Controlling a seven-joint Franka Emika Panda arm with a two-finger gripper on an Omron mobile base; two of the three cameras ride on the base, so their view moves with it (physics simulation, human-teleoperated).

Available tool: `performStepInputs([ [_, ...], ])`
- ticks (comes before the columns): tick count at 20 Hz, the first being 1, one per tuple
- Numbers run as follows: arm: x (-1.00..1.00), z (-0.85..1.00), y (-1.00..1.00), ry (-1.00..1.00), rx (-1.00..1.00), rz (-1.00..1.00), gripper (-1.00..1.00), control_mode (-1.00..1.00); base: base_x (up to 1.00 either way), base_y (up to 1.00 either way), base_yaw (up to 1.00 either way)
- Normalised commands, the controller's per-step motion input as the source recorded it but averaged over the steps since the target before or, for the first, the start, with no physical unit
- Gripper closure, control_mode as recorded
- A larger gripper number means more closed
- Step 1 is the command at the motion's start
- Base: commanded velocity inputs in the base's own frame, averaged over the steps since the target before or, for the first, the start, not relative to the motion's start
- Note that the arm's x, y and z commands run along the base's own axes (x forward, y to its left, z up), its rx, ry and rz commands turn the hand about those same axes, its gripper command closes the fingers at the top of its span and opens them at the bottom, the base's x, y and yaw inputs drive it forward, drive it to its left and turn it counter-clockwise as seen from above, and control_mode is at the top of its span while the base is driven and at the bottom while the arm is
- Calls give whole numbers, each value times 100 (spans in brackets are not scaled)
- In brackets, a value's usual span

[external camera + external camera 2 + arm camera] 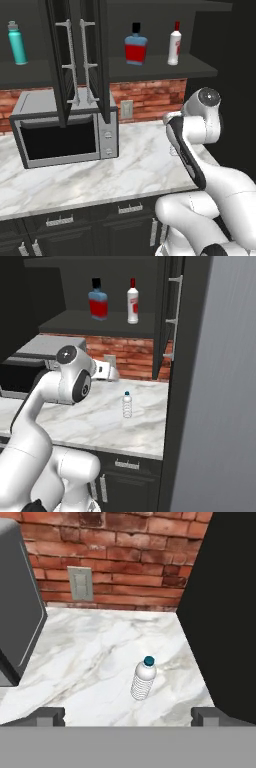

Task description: Sort all alcoholic drinks to one cabinet, and non-alcoholic drinks to the other.

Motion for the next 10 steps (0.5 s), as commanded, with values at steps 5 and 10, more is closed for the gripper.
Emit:
performStepInputs([
  [5, 14, -26, -17, 11, 0, 0, -100, -100, 0, 0, 0],
  [10, 13, -39, -18, 6, 0, 0, -100, -100, 0, 0, 0],
])
